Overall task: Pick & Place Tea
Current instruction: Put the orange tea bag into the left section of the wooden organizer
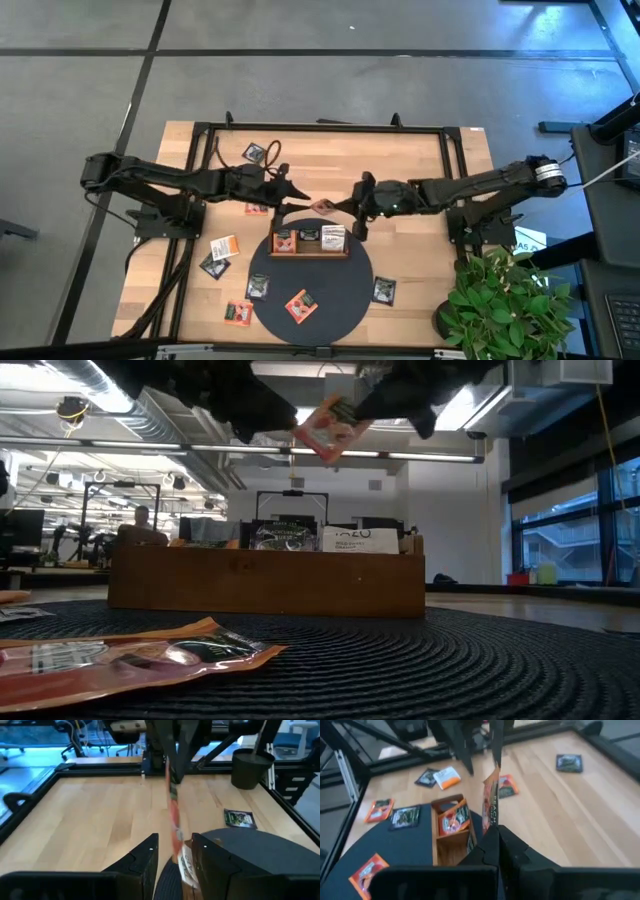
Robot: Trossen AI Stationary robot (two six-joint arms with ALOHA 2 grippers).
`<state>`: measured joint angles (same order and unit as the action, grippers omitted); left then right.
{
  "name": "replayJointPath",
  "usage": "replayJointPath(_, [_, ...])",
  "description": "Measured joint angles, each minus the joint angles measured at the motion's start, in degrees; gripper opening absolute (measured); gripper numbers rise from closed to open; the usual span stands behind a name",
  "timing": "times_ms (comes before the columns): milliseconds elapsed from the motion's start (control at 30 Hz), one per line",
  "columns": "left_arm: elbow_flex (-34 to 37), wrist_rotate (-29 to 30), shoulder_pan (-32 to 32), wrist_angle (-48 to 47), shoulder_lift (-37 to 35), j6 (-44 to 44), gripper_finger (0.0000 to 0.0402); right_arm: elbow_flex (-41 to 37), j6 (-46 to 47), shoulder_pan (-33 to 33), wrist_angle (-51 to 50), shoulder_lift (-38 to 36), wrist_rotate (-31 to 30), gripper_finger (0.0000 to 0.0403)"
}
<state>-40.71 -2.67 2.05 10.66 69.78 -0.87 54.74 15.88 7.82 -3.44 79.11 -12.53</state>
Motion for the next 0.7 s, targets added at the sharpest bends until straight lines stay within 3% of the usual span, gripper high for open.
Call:
replayJointPath(133, [0.0, 0.1, 0.0, -0.6, -2.4, 0.7, 0.0114, 4.8, -1.4, -0.6, -3.0, 4.7, 2.9, 0.0])
replayJointPath(400, [0.0, 0.1, -0.5, -3.8, -2.7, 1.9, 0.0115, 17.2, -4.5, -0.6, -14.2, 15.4, 3.2, 0.0002])
replayJointPath(700, [0.0, -0.4, -0.5, -9.2, -2.6, 6.9, 0.0116, 22.9, -7.3, -0.6, -16.9, 18.4, 3.2, 0.0007])
